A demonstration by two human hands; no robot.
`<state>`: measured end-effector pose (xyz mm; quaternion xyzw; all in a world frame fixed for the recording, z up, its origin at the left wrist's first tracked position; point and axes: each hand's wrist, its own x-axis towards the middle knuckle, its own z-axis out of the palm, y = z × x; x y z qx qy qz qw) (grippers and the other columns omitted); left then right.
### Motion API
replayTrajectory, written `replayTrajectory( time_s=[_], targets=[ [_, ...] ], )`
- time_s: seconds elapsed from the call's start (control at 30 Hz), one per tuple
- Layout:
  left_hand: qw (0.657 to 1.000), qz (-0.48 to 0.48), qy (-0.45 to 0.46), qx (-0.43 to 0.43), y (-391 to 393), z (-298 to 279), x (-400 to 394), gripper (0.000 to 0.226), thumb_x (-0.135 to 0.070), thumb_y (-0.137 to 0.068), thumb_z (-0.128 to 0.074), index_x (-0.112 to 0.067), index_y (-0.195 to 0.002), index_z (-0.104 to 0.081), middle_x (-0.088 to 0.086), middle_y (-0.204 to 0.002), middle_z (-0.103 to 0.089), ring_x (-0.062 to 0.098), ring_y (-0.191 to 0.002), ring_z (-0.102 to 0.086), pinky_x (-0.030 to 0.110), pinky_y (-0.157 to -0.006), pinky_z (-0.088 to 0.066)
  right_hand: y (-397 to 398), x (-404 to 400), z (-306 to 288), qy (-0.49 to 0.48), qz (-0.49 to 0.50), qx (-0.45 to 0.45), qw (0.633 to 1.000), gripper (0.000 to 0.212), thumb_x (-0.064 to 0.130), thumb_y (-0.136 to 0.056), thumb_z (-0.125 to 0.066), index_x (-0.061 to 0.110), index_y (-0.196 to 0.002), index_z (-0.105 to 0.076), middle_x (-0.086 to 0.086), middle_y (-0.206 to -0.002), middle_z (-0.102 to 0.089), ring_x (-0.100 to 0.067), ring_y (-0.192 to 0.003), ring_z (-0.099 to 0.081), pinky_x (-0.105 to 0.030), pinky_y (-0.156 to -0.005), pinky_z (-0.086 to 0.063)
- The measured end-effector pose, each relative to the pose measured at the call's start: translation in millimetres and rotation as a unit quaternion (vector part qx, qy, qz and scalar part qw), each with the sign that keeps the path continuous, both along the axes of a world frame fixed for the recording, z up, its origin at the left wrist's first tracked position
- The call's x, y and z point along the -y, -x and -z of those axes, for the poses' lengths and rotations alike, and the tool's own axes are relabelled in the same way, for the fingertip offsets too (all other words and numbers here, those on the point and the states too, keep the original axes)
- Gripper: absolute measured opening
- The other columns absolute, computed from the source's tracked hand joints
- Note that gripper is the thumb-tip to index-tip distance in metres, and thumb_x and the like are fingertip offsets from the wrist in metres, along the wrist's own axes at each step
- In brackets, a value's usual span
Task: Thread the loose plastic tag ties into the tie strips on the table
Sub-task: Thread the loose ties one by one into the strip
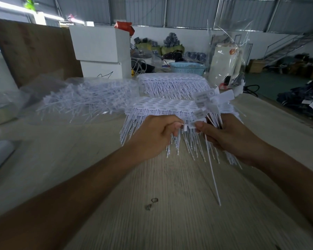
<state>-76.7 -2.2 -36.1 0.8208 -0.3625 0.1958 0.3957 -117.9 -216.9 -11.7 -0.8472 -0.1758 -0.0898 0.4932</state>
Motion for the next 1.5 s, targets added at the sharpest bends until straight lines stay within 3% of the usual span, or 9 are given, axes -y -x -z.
replayTrajectory(
  time_s=[0.13, 0.27, 0.37, 0.5, 0.7, 0.87, 1.07, 1.3, 1.5],
  targets=[
    [0.999, 0.014, 0.022, -0.045, 2, 0, 2, 0.027, -0.011, -0.103, -0.049, -0.008, -0.088, -0.071, -0.001, -0.068, -0.069, 0.009, -0.047, -0.061, 0.015, -0.055, -0.044, 1, 1, 0, 0.008, 0.000, 0.014, 1.000, 0.037, 0.028, -0.098, -0.059, 0.015, -0.065, -0.049, 0.007, -0.051, -0.040, -0.004, -0.043, -0.035, -0.016, -0.046, -0.030],
    [0.990, 0.029, 0.064, -0.125, 4, 1, 2, 0.033, -0.018, -0.105, -0.046, -0.016, -0.078, -0.065, 0.000, -0.048, -0.059, 0.014, -0.037, -0.050, 0.016, -0.047, -0.039, 3, -4, -1, 0.105, 0.027, 0.107, 0.988, 0.038, 0.044, -0.091, -0.056, 0.017, -0.066, -0.047, 0.009, -0.055, -0.040, -0.004, -0.049, -0.037, -0.019, -0.051, -0.028],
    [0.986, 0.035, 0.077, -0.146, 3, 0, 0, 0.028, -0.021, -0.105, -0.048, -0.022, -0.082, -0.064, 0.003, -0.046, -0.056, 0.014, -0.035, -0.046, 0.016, -0.045, -0.038, 4, -5, -2, 0.074, 0.030, 0.108, 0.991, 0.040, 0.040, -0.093, -0.058, 0.007, -0.070, -0.055, -0.004, -0.057, -0.048, -0.008, -0.052, -0.044, -0.025, -0.054, -0.035],
    [0.967, 0.091, 0.134, -0.198, 2, -4, 0, 0.019, -0.014, -0.103, -0.052, -0.016, -0.092, -0.069, 0.011, -0.064, -0.069, 0.018, -0.048, -0.060, 0.023, -0.045, -0.046, 1, -3, -1, 0.017, 0.036, 0.066, 0.997, 0.037, 0.028, -0.097, -0.060, 0.001, -0.072, -0.058, 0.009, -0.049, -0.050, 0.001, -0.042, -0.044, -0.008, -0.046, -0.033],
    [0.933, 0.131, 0.217, -0.254, 3, -9, -2, 0.018, -0.008, -0.098, -0.059, -0.014, -0.096, -0.076, 0.013, -0.095, -0.075, 0.031, -0.077, -0.073, 0.034, -0.063, -0.060, 2, -2, -1, 0.053, 0.031, 0.050, 0.997, 0.041, 0.034, -0.099, -0.058, 0.007, -0.071, -0.069, 0.008, -0.053, -0.058, 0.001, -0.044, -0.047, -0.008, -0.047, -0.033],
    [0.962, 0.094, 0.135, -0.218, 4, -9, -4, 0.013, -0.005, -0.093, -0.066, -0.008, -0.101, -0.075, 0.008, -0.083, -0.076, 0.025, -0.073, -0.073, 0.035, -0.069, -0.059, 4, -2, -1, 0.087, -0.019, 0.047, 0.995, 0.044, 0.027, -0.101, -0.058, 0.025, -0.056, -0.061, 0.013, -0.047, -0.056, 0.001, -0.042, -0.046, -0.007, -0.048, -0.033],
    [0.991, 0.075, -0.020, -0.111, 9, -5, -1, 0.016, -0.010, -0.089, -0.068, -0.018, -0.098, -0.078, -0.016, -0.069, -0.070, -0.002, -0.060, -0.063, 0.013, -0.063, -0.049, -6, 12, -1, 0.070, 0.028, 0.034, 0.997, 0.036, 0.030, -0.097, -0.062, 0.007, -0.070, -0.057, 0.004, -0.053, -0.053, -0.006, -0.048, -0.047, -0.017, -0.051, -0.041],
    [0.960, 0.089, 0.178, -0.198, 5, -7, 3, 0.015, -0.002, -0.086, -0.074, -0.006, -0.100, -0.073, 0.005, -0.089, -0.077, 0.021, -0.079, -0.075, 0.029, -0.065, -0.060, -2, 0, 0, -0.007, 0.014, -0.017, 1.000, 0.048, 0.054, -0.090, -0.057, 0.015, -0.063, -0.063, -0.013, -0.060, -0.051, -0.016, -0.046, -0.039, -0.018, -0.042, -0.032],
    [0.913, 0.115, 0.298, -0.254, 9, -7, 6, 0.019, -0.003, -0.082, -0.078, 0.005, -0.097, -0.070, 0.013, -0.098, -0.075, 0.029, -0.088, -0.075, 0.035, -0.074, -0.061, 3, -13, 3, 0.010, -0.016, -0.009, 1.000, 0.046, 0.047, -0.097, -0.053, 0.016, -0.064, -0.063, 0.005, -0.049, -0.049, -0.009, -0.041, -0.037, -0.018, -0.042, -0.030]
  ],
)
